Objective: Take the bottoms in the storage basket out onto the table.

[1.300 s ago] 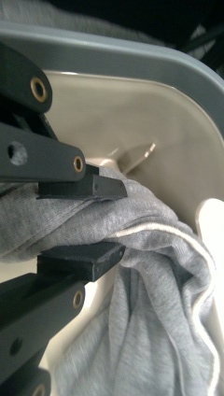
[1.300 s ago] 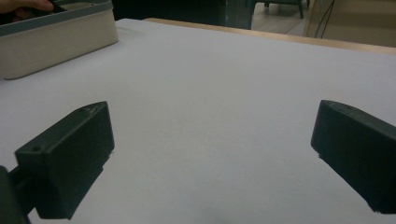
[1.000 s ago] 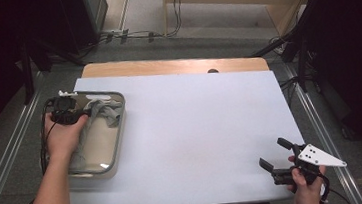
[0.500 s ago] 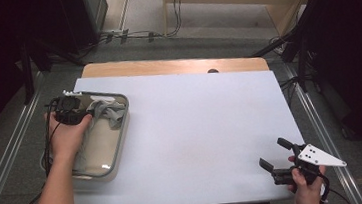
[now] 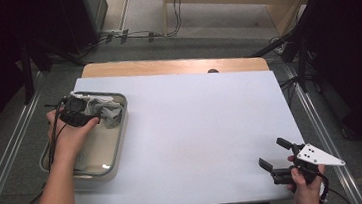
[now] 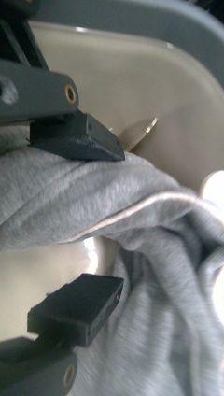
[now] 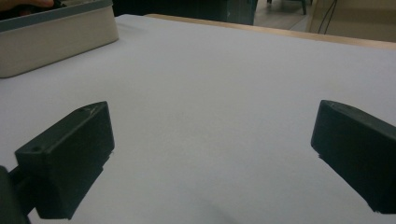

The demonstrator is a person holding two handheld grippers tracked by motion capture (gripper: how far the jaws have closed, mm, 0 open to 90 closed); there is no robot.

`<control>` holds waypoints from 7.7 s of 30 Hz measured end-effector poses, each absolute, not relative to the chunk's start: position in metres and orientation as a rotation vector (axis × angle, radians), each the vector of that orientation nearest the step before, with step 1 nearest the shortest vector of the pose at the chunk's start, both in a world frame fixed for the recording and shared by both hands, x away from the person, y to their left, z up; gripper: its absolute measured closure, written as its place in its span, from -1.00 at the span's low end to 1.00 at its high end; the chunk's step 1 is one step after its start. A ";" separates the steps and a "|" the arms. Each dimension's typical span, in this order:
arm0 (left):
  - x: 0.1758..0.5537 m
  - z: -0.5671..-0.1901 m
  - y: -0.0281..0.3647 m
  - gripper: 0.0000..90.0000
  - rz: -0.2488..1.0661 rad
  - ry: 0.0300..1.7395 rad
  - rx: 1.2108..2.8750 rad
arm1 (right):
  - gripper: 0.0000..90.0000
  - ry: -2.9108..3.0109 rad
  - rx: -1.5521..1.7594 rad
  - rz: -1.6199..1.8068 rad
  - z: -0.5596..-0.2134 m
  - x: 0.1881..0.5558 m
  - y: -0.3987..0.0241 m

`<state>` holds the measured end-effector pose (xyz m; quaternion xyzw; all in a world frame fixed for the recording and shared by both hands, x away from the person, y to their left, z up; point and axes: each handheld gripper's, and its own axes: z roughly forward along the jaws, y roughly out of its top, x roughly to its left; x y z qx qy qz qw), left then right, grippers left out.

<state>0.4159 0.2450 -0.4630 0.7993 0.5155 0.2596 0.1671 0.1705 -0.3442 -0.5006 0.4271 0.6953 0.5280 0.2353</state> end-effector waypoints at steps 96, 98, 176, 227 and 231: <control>0.318 -0.291 0.223 0.53 0.921 0.983 1.385 | -1.00 1.883 1.157 1.451 -0.498 0.170 -0.346; 0.317 -0.291 0.218 0.53 0.906 0.970 1.392 | -1.00 1.884 1.155 1.452 -0.498 0.170 -0.346; 0.322 -0.429 0.012 0.50 0.280 0.836 1.789 | -1.00 1.866 1.162 1.459 -0.497 0.169 -0.352; 0.262 -0.403 0.116 -1.00 0.235 0.773 1.753 | -1.00 1.879 1.168 1.450 -0.500 0.172 -0.350; 0.254 -0.403 0.127 -1.00 0.254 0.782 1.757 | -1.00 1.881 1.169 1.447 -0.500 0.172 -0.350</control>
